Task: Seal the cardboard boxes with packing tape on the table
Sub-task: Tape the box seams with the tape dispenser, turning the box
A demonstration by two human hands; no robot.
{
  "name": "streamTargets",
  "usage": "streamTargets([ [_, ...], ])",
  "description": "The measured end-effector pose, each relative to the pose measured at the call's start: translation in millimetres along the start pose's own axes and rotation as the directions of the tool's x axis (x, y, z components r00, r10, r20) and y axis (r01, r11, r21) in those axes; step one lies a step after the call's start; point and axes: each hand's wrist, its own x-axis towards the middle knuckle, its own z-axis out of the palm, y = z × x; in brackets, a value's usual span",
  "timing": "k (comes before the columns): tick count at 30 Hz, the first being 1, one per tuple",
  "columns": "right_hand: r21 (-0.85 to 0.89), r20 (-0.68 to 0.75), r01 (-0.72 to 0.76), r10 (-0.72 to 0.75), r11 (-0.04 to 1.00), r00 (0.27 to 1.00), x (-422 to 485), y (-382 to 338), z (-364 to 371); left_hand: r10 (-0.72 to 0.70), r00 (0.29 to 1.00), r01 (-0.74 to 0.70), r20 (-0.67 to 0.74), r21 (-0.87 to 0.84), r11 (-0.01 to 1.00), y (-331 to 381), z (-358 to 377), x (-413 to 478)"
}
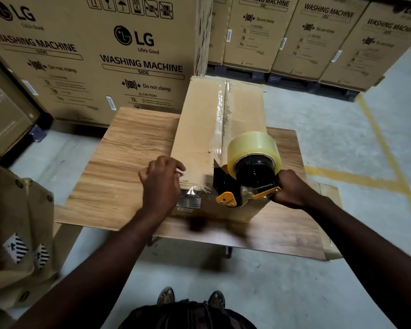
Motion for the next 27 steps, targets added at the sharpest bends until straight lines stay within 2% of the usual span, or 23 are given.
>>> streamTargets([
  [3,0.030,0.004,0.013,-0.014,0.999,1.000,-1.2,0.8,-0.3,0.108,0.977,-0.100,0.185,-0.052,0.994,30.9,6.1,-1.8],
  [6,0.011,0.021,0.017,-0.017,1.000,1.000,-1.4,-1.4,-0.9,0.058,0.955,-0.052,0.292,-0.026,0.998,54.2,19.5,-5.8],
  [11,0.003,0.041,0.034,-0.034,0.999,0.999,-5.3,-1.9,-1.6,0.056,0.963,-0.040,0.262,-0.064,0.997,44.1,29.0,-8.1],
  [15,0.019,-0.014,-0.021,0.021,1.000,1.000,-14.7,15.5,-5.4,0.057,0.974,-0.026,0.221,-0.143,0.989,44.7,28.4,-9.1],
  [27,-0.038,-0.047,-0.064,0.062,0.997,0.997,-46.7,53.5,-19.0,0.071,0.971,-0.025,0.227,-0.198,0.980,42.7,25.8,-8.6],
])
